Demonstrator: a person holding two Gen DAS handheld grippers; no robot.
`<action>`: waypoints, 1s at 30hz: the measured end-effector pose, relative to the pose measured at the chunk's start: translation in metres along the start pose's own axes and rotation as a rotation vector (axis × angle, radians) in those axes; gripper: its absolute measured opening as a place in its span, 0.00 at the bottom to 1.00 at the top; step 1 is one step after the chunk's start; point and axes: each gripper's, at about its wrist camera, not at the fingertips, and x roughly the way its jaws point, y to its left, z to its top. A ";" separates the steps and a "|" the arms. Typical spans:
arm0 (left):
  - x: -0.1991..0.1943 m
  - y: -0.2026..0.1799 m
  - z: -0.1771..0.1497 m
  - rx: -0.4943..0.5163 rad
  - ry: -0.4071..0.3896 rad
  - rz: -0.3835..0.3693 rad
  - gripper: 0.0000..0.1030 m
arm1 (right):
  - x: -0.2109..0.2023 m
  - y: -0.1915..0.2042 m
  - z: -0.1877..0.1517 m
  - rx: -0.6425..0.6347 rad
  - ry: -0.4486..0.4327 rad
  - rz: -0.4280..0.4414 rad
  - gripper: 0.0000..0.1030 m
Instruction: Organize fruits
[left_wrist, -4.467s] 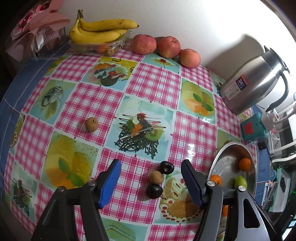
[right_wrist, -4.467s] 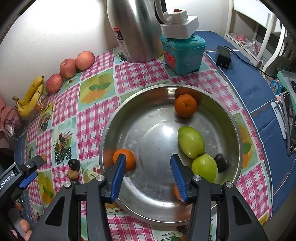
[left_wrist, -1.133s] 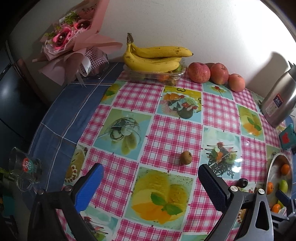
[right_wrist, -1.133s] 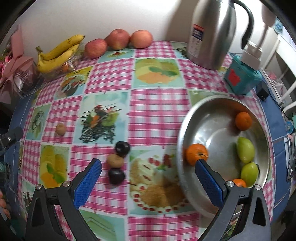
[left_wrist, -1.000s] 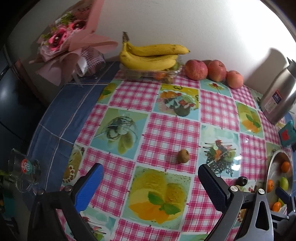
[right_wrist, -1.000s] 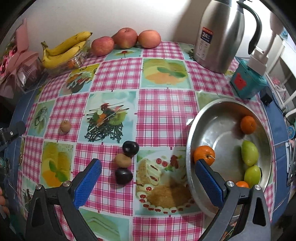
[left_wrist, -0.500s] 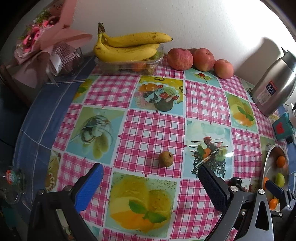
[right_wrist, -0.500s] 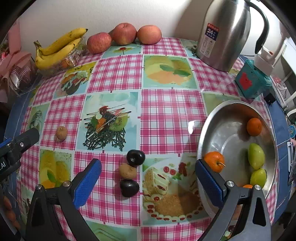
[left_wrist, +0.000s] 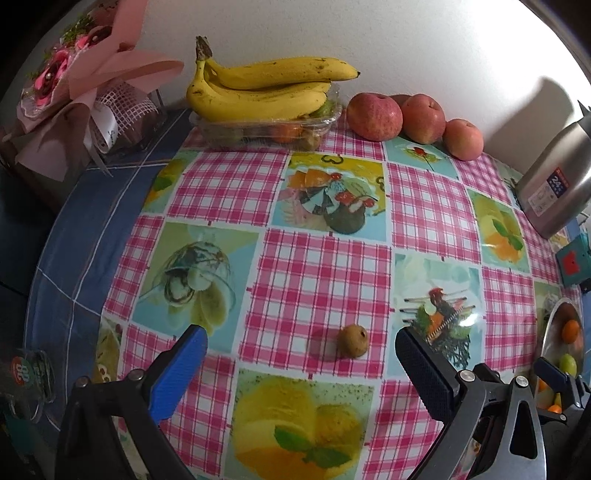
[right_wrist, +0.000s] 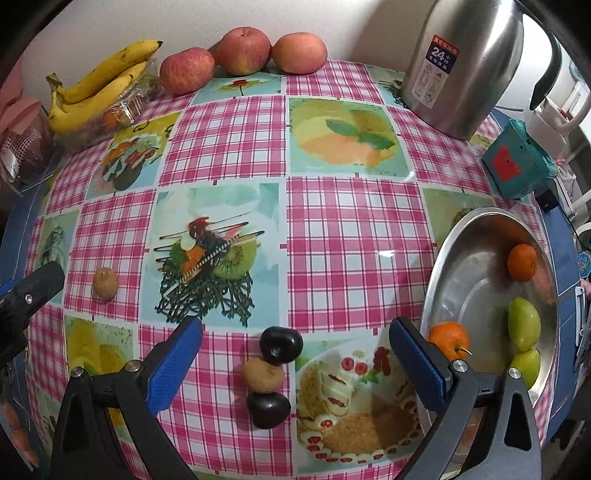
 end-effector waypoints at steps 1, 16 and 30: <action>0.001 0.001 0.002 -0.002 -0.001 0.003 1.00 | 0.001 0.000 0.001 0.001 0.001 0.000 0.98; 0.031 -0.017 0.004 0.026 0.077 -0.048 1.00 | 0.023 0.012 0.004 -0.004 0.050 0.018 0.98; 0.072 -0.030 -0.006 0.050 0.176 -0.053 1.00 | 0.046 0.003 -0.006 0.026 0.101 0.012 0.98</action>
